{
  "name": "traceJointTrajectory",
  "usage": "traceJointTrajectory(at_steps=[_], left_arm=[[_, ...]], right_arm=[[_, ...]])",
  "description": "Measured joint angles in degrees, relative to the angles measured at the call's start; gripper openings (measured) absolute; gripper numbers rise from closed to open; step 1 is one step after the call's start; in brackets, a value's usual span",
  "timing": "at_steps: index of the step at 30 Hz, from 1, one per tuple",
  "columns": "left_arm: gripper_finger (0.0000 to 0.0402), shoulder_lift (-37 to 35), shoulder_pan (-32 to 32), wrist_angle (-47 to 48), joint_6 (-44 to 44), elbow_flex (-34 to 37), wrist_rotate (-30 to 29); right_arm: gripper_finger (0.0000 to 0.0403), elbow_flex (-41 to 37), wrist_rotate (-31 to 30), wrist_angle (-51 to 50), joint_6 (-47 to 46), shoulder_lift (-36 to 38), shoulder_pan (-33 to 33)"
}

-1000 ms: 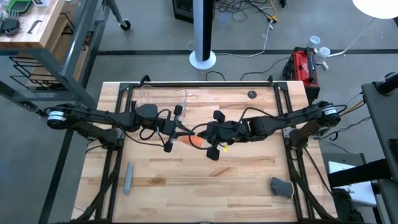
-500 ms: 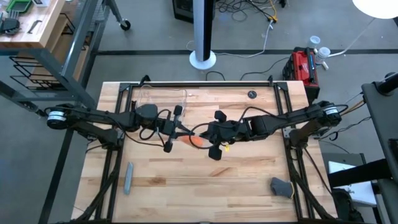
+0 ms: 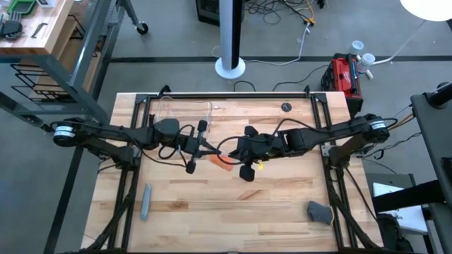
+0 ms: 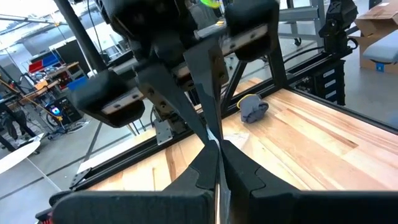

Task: Roll bandage
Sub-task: Close the transparent zip bag

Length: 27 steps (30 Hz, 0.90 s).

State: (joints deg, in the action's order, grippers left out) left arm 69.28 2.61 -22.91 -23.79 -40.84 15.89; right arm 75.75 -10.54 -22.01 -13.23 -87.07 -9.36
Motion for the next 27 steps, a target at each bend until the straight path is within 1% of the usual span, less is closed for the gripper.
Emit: traceJointTrajectory(at_steps=[6,8,11,15,18,21,27], left_arm=[[0.0,-0.17,0.0,-0.1,0.02,0.0,0.21],[0.0,-0.54,0.0,0.49,0.26,0.0,0.21],[0.0,-0.87,0.0,0.39,0.28,0.0,0.21],[0.0,-1.07,0.0,0.43,1.33,0.0,-0.33],[0.0005,-1.3,0.02,-0.44,7.19,-0.03,-3.98],[0.0029,-1.55,0.15,0.3,9.85,-1.06,-4.4],[0.0108,-0.9,0.02,2.92,10.57,-2.78,-3.77]], right_arm=[[0.0036,-0.22,0.45,-3.26,-0.37,0.09,-0.01],[0.003,-0.22,0.24,-3.72,-0.73,0.09,0.13],[0.0005,-0.22,0.03,-3.62,-0.15,0.07,0.13],[0.0001,-0.22,-0.61,-3.44,-0.09,0.04,0.1],[0.0001,-0.21,-1.5,-3.38,-0.28,0.04,0.13],[0.0001,-0.17,-1.54,-3.35,-0.67,0.04,0.15],[0.0,-0.15,-4.18,-3.03,-1.15,-0.02,0.13]])
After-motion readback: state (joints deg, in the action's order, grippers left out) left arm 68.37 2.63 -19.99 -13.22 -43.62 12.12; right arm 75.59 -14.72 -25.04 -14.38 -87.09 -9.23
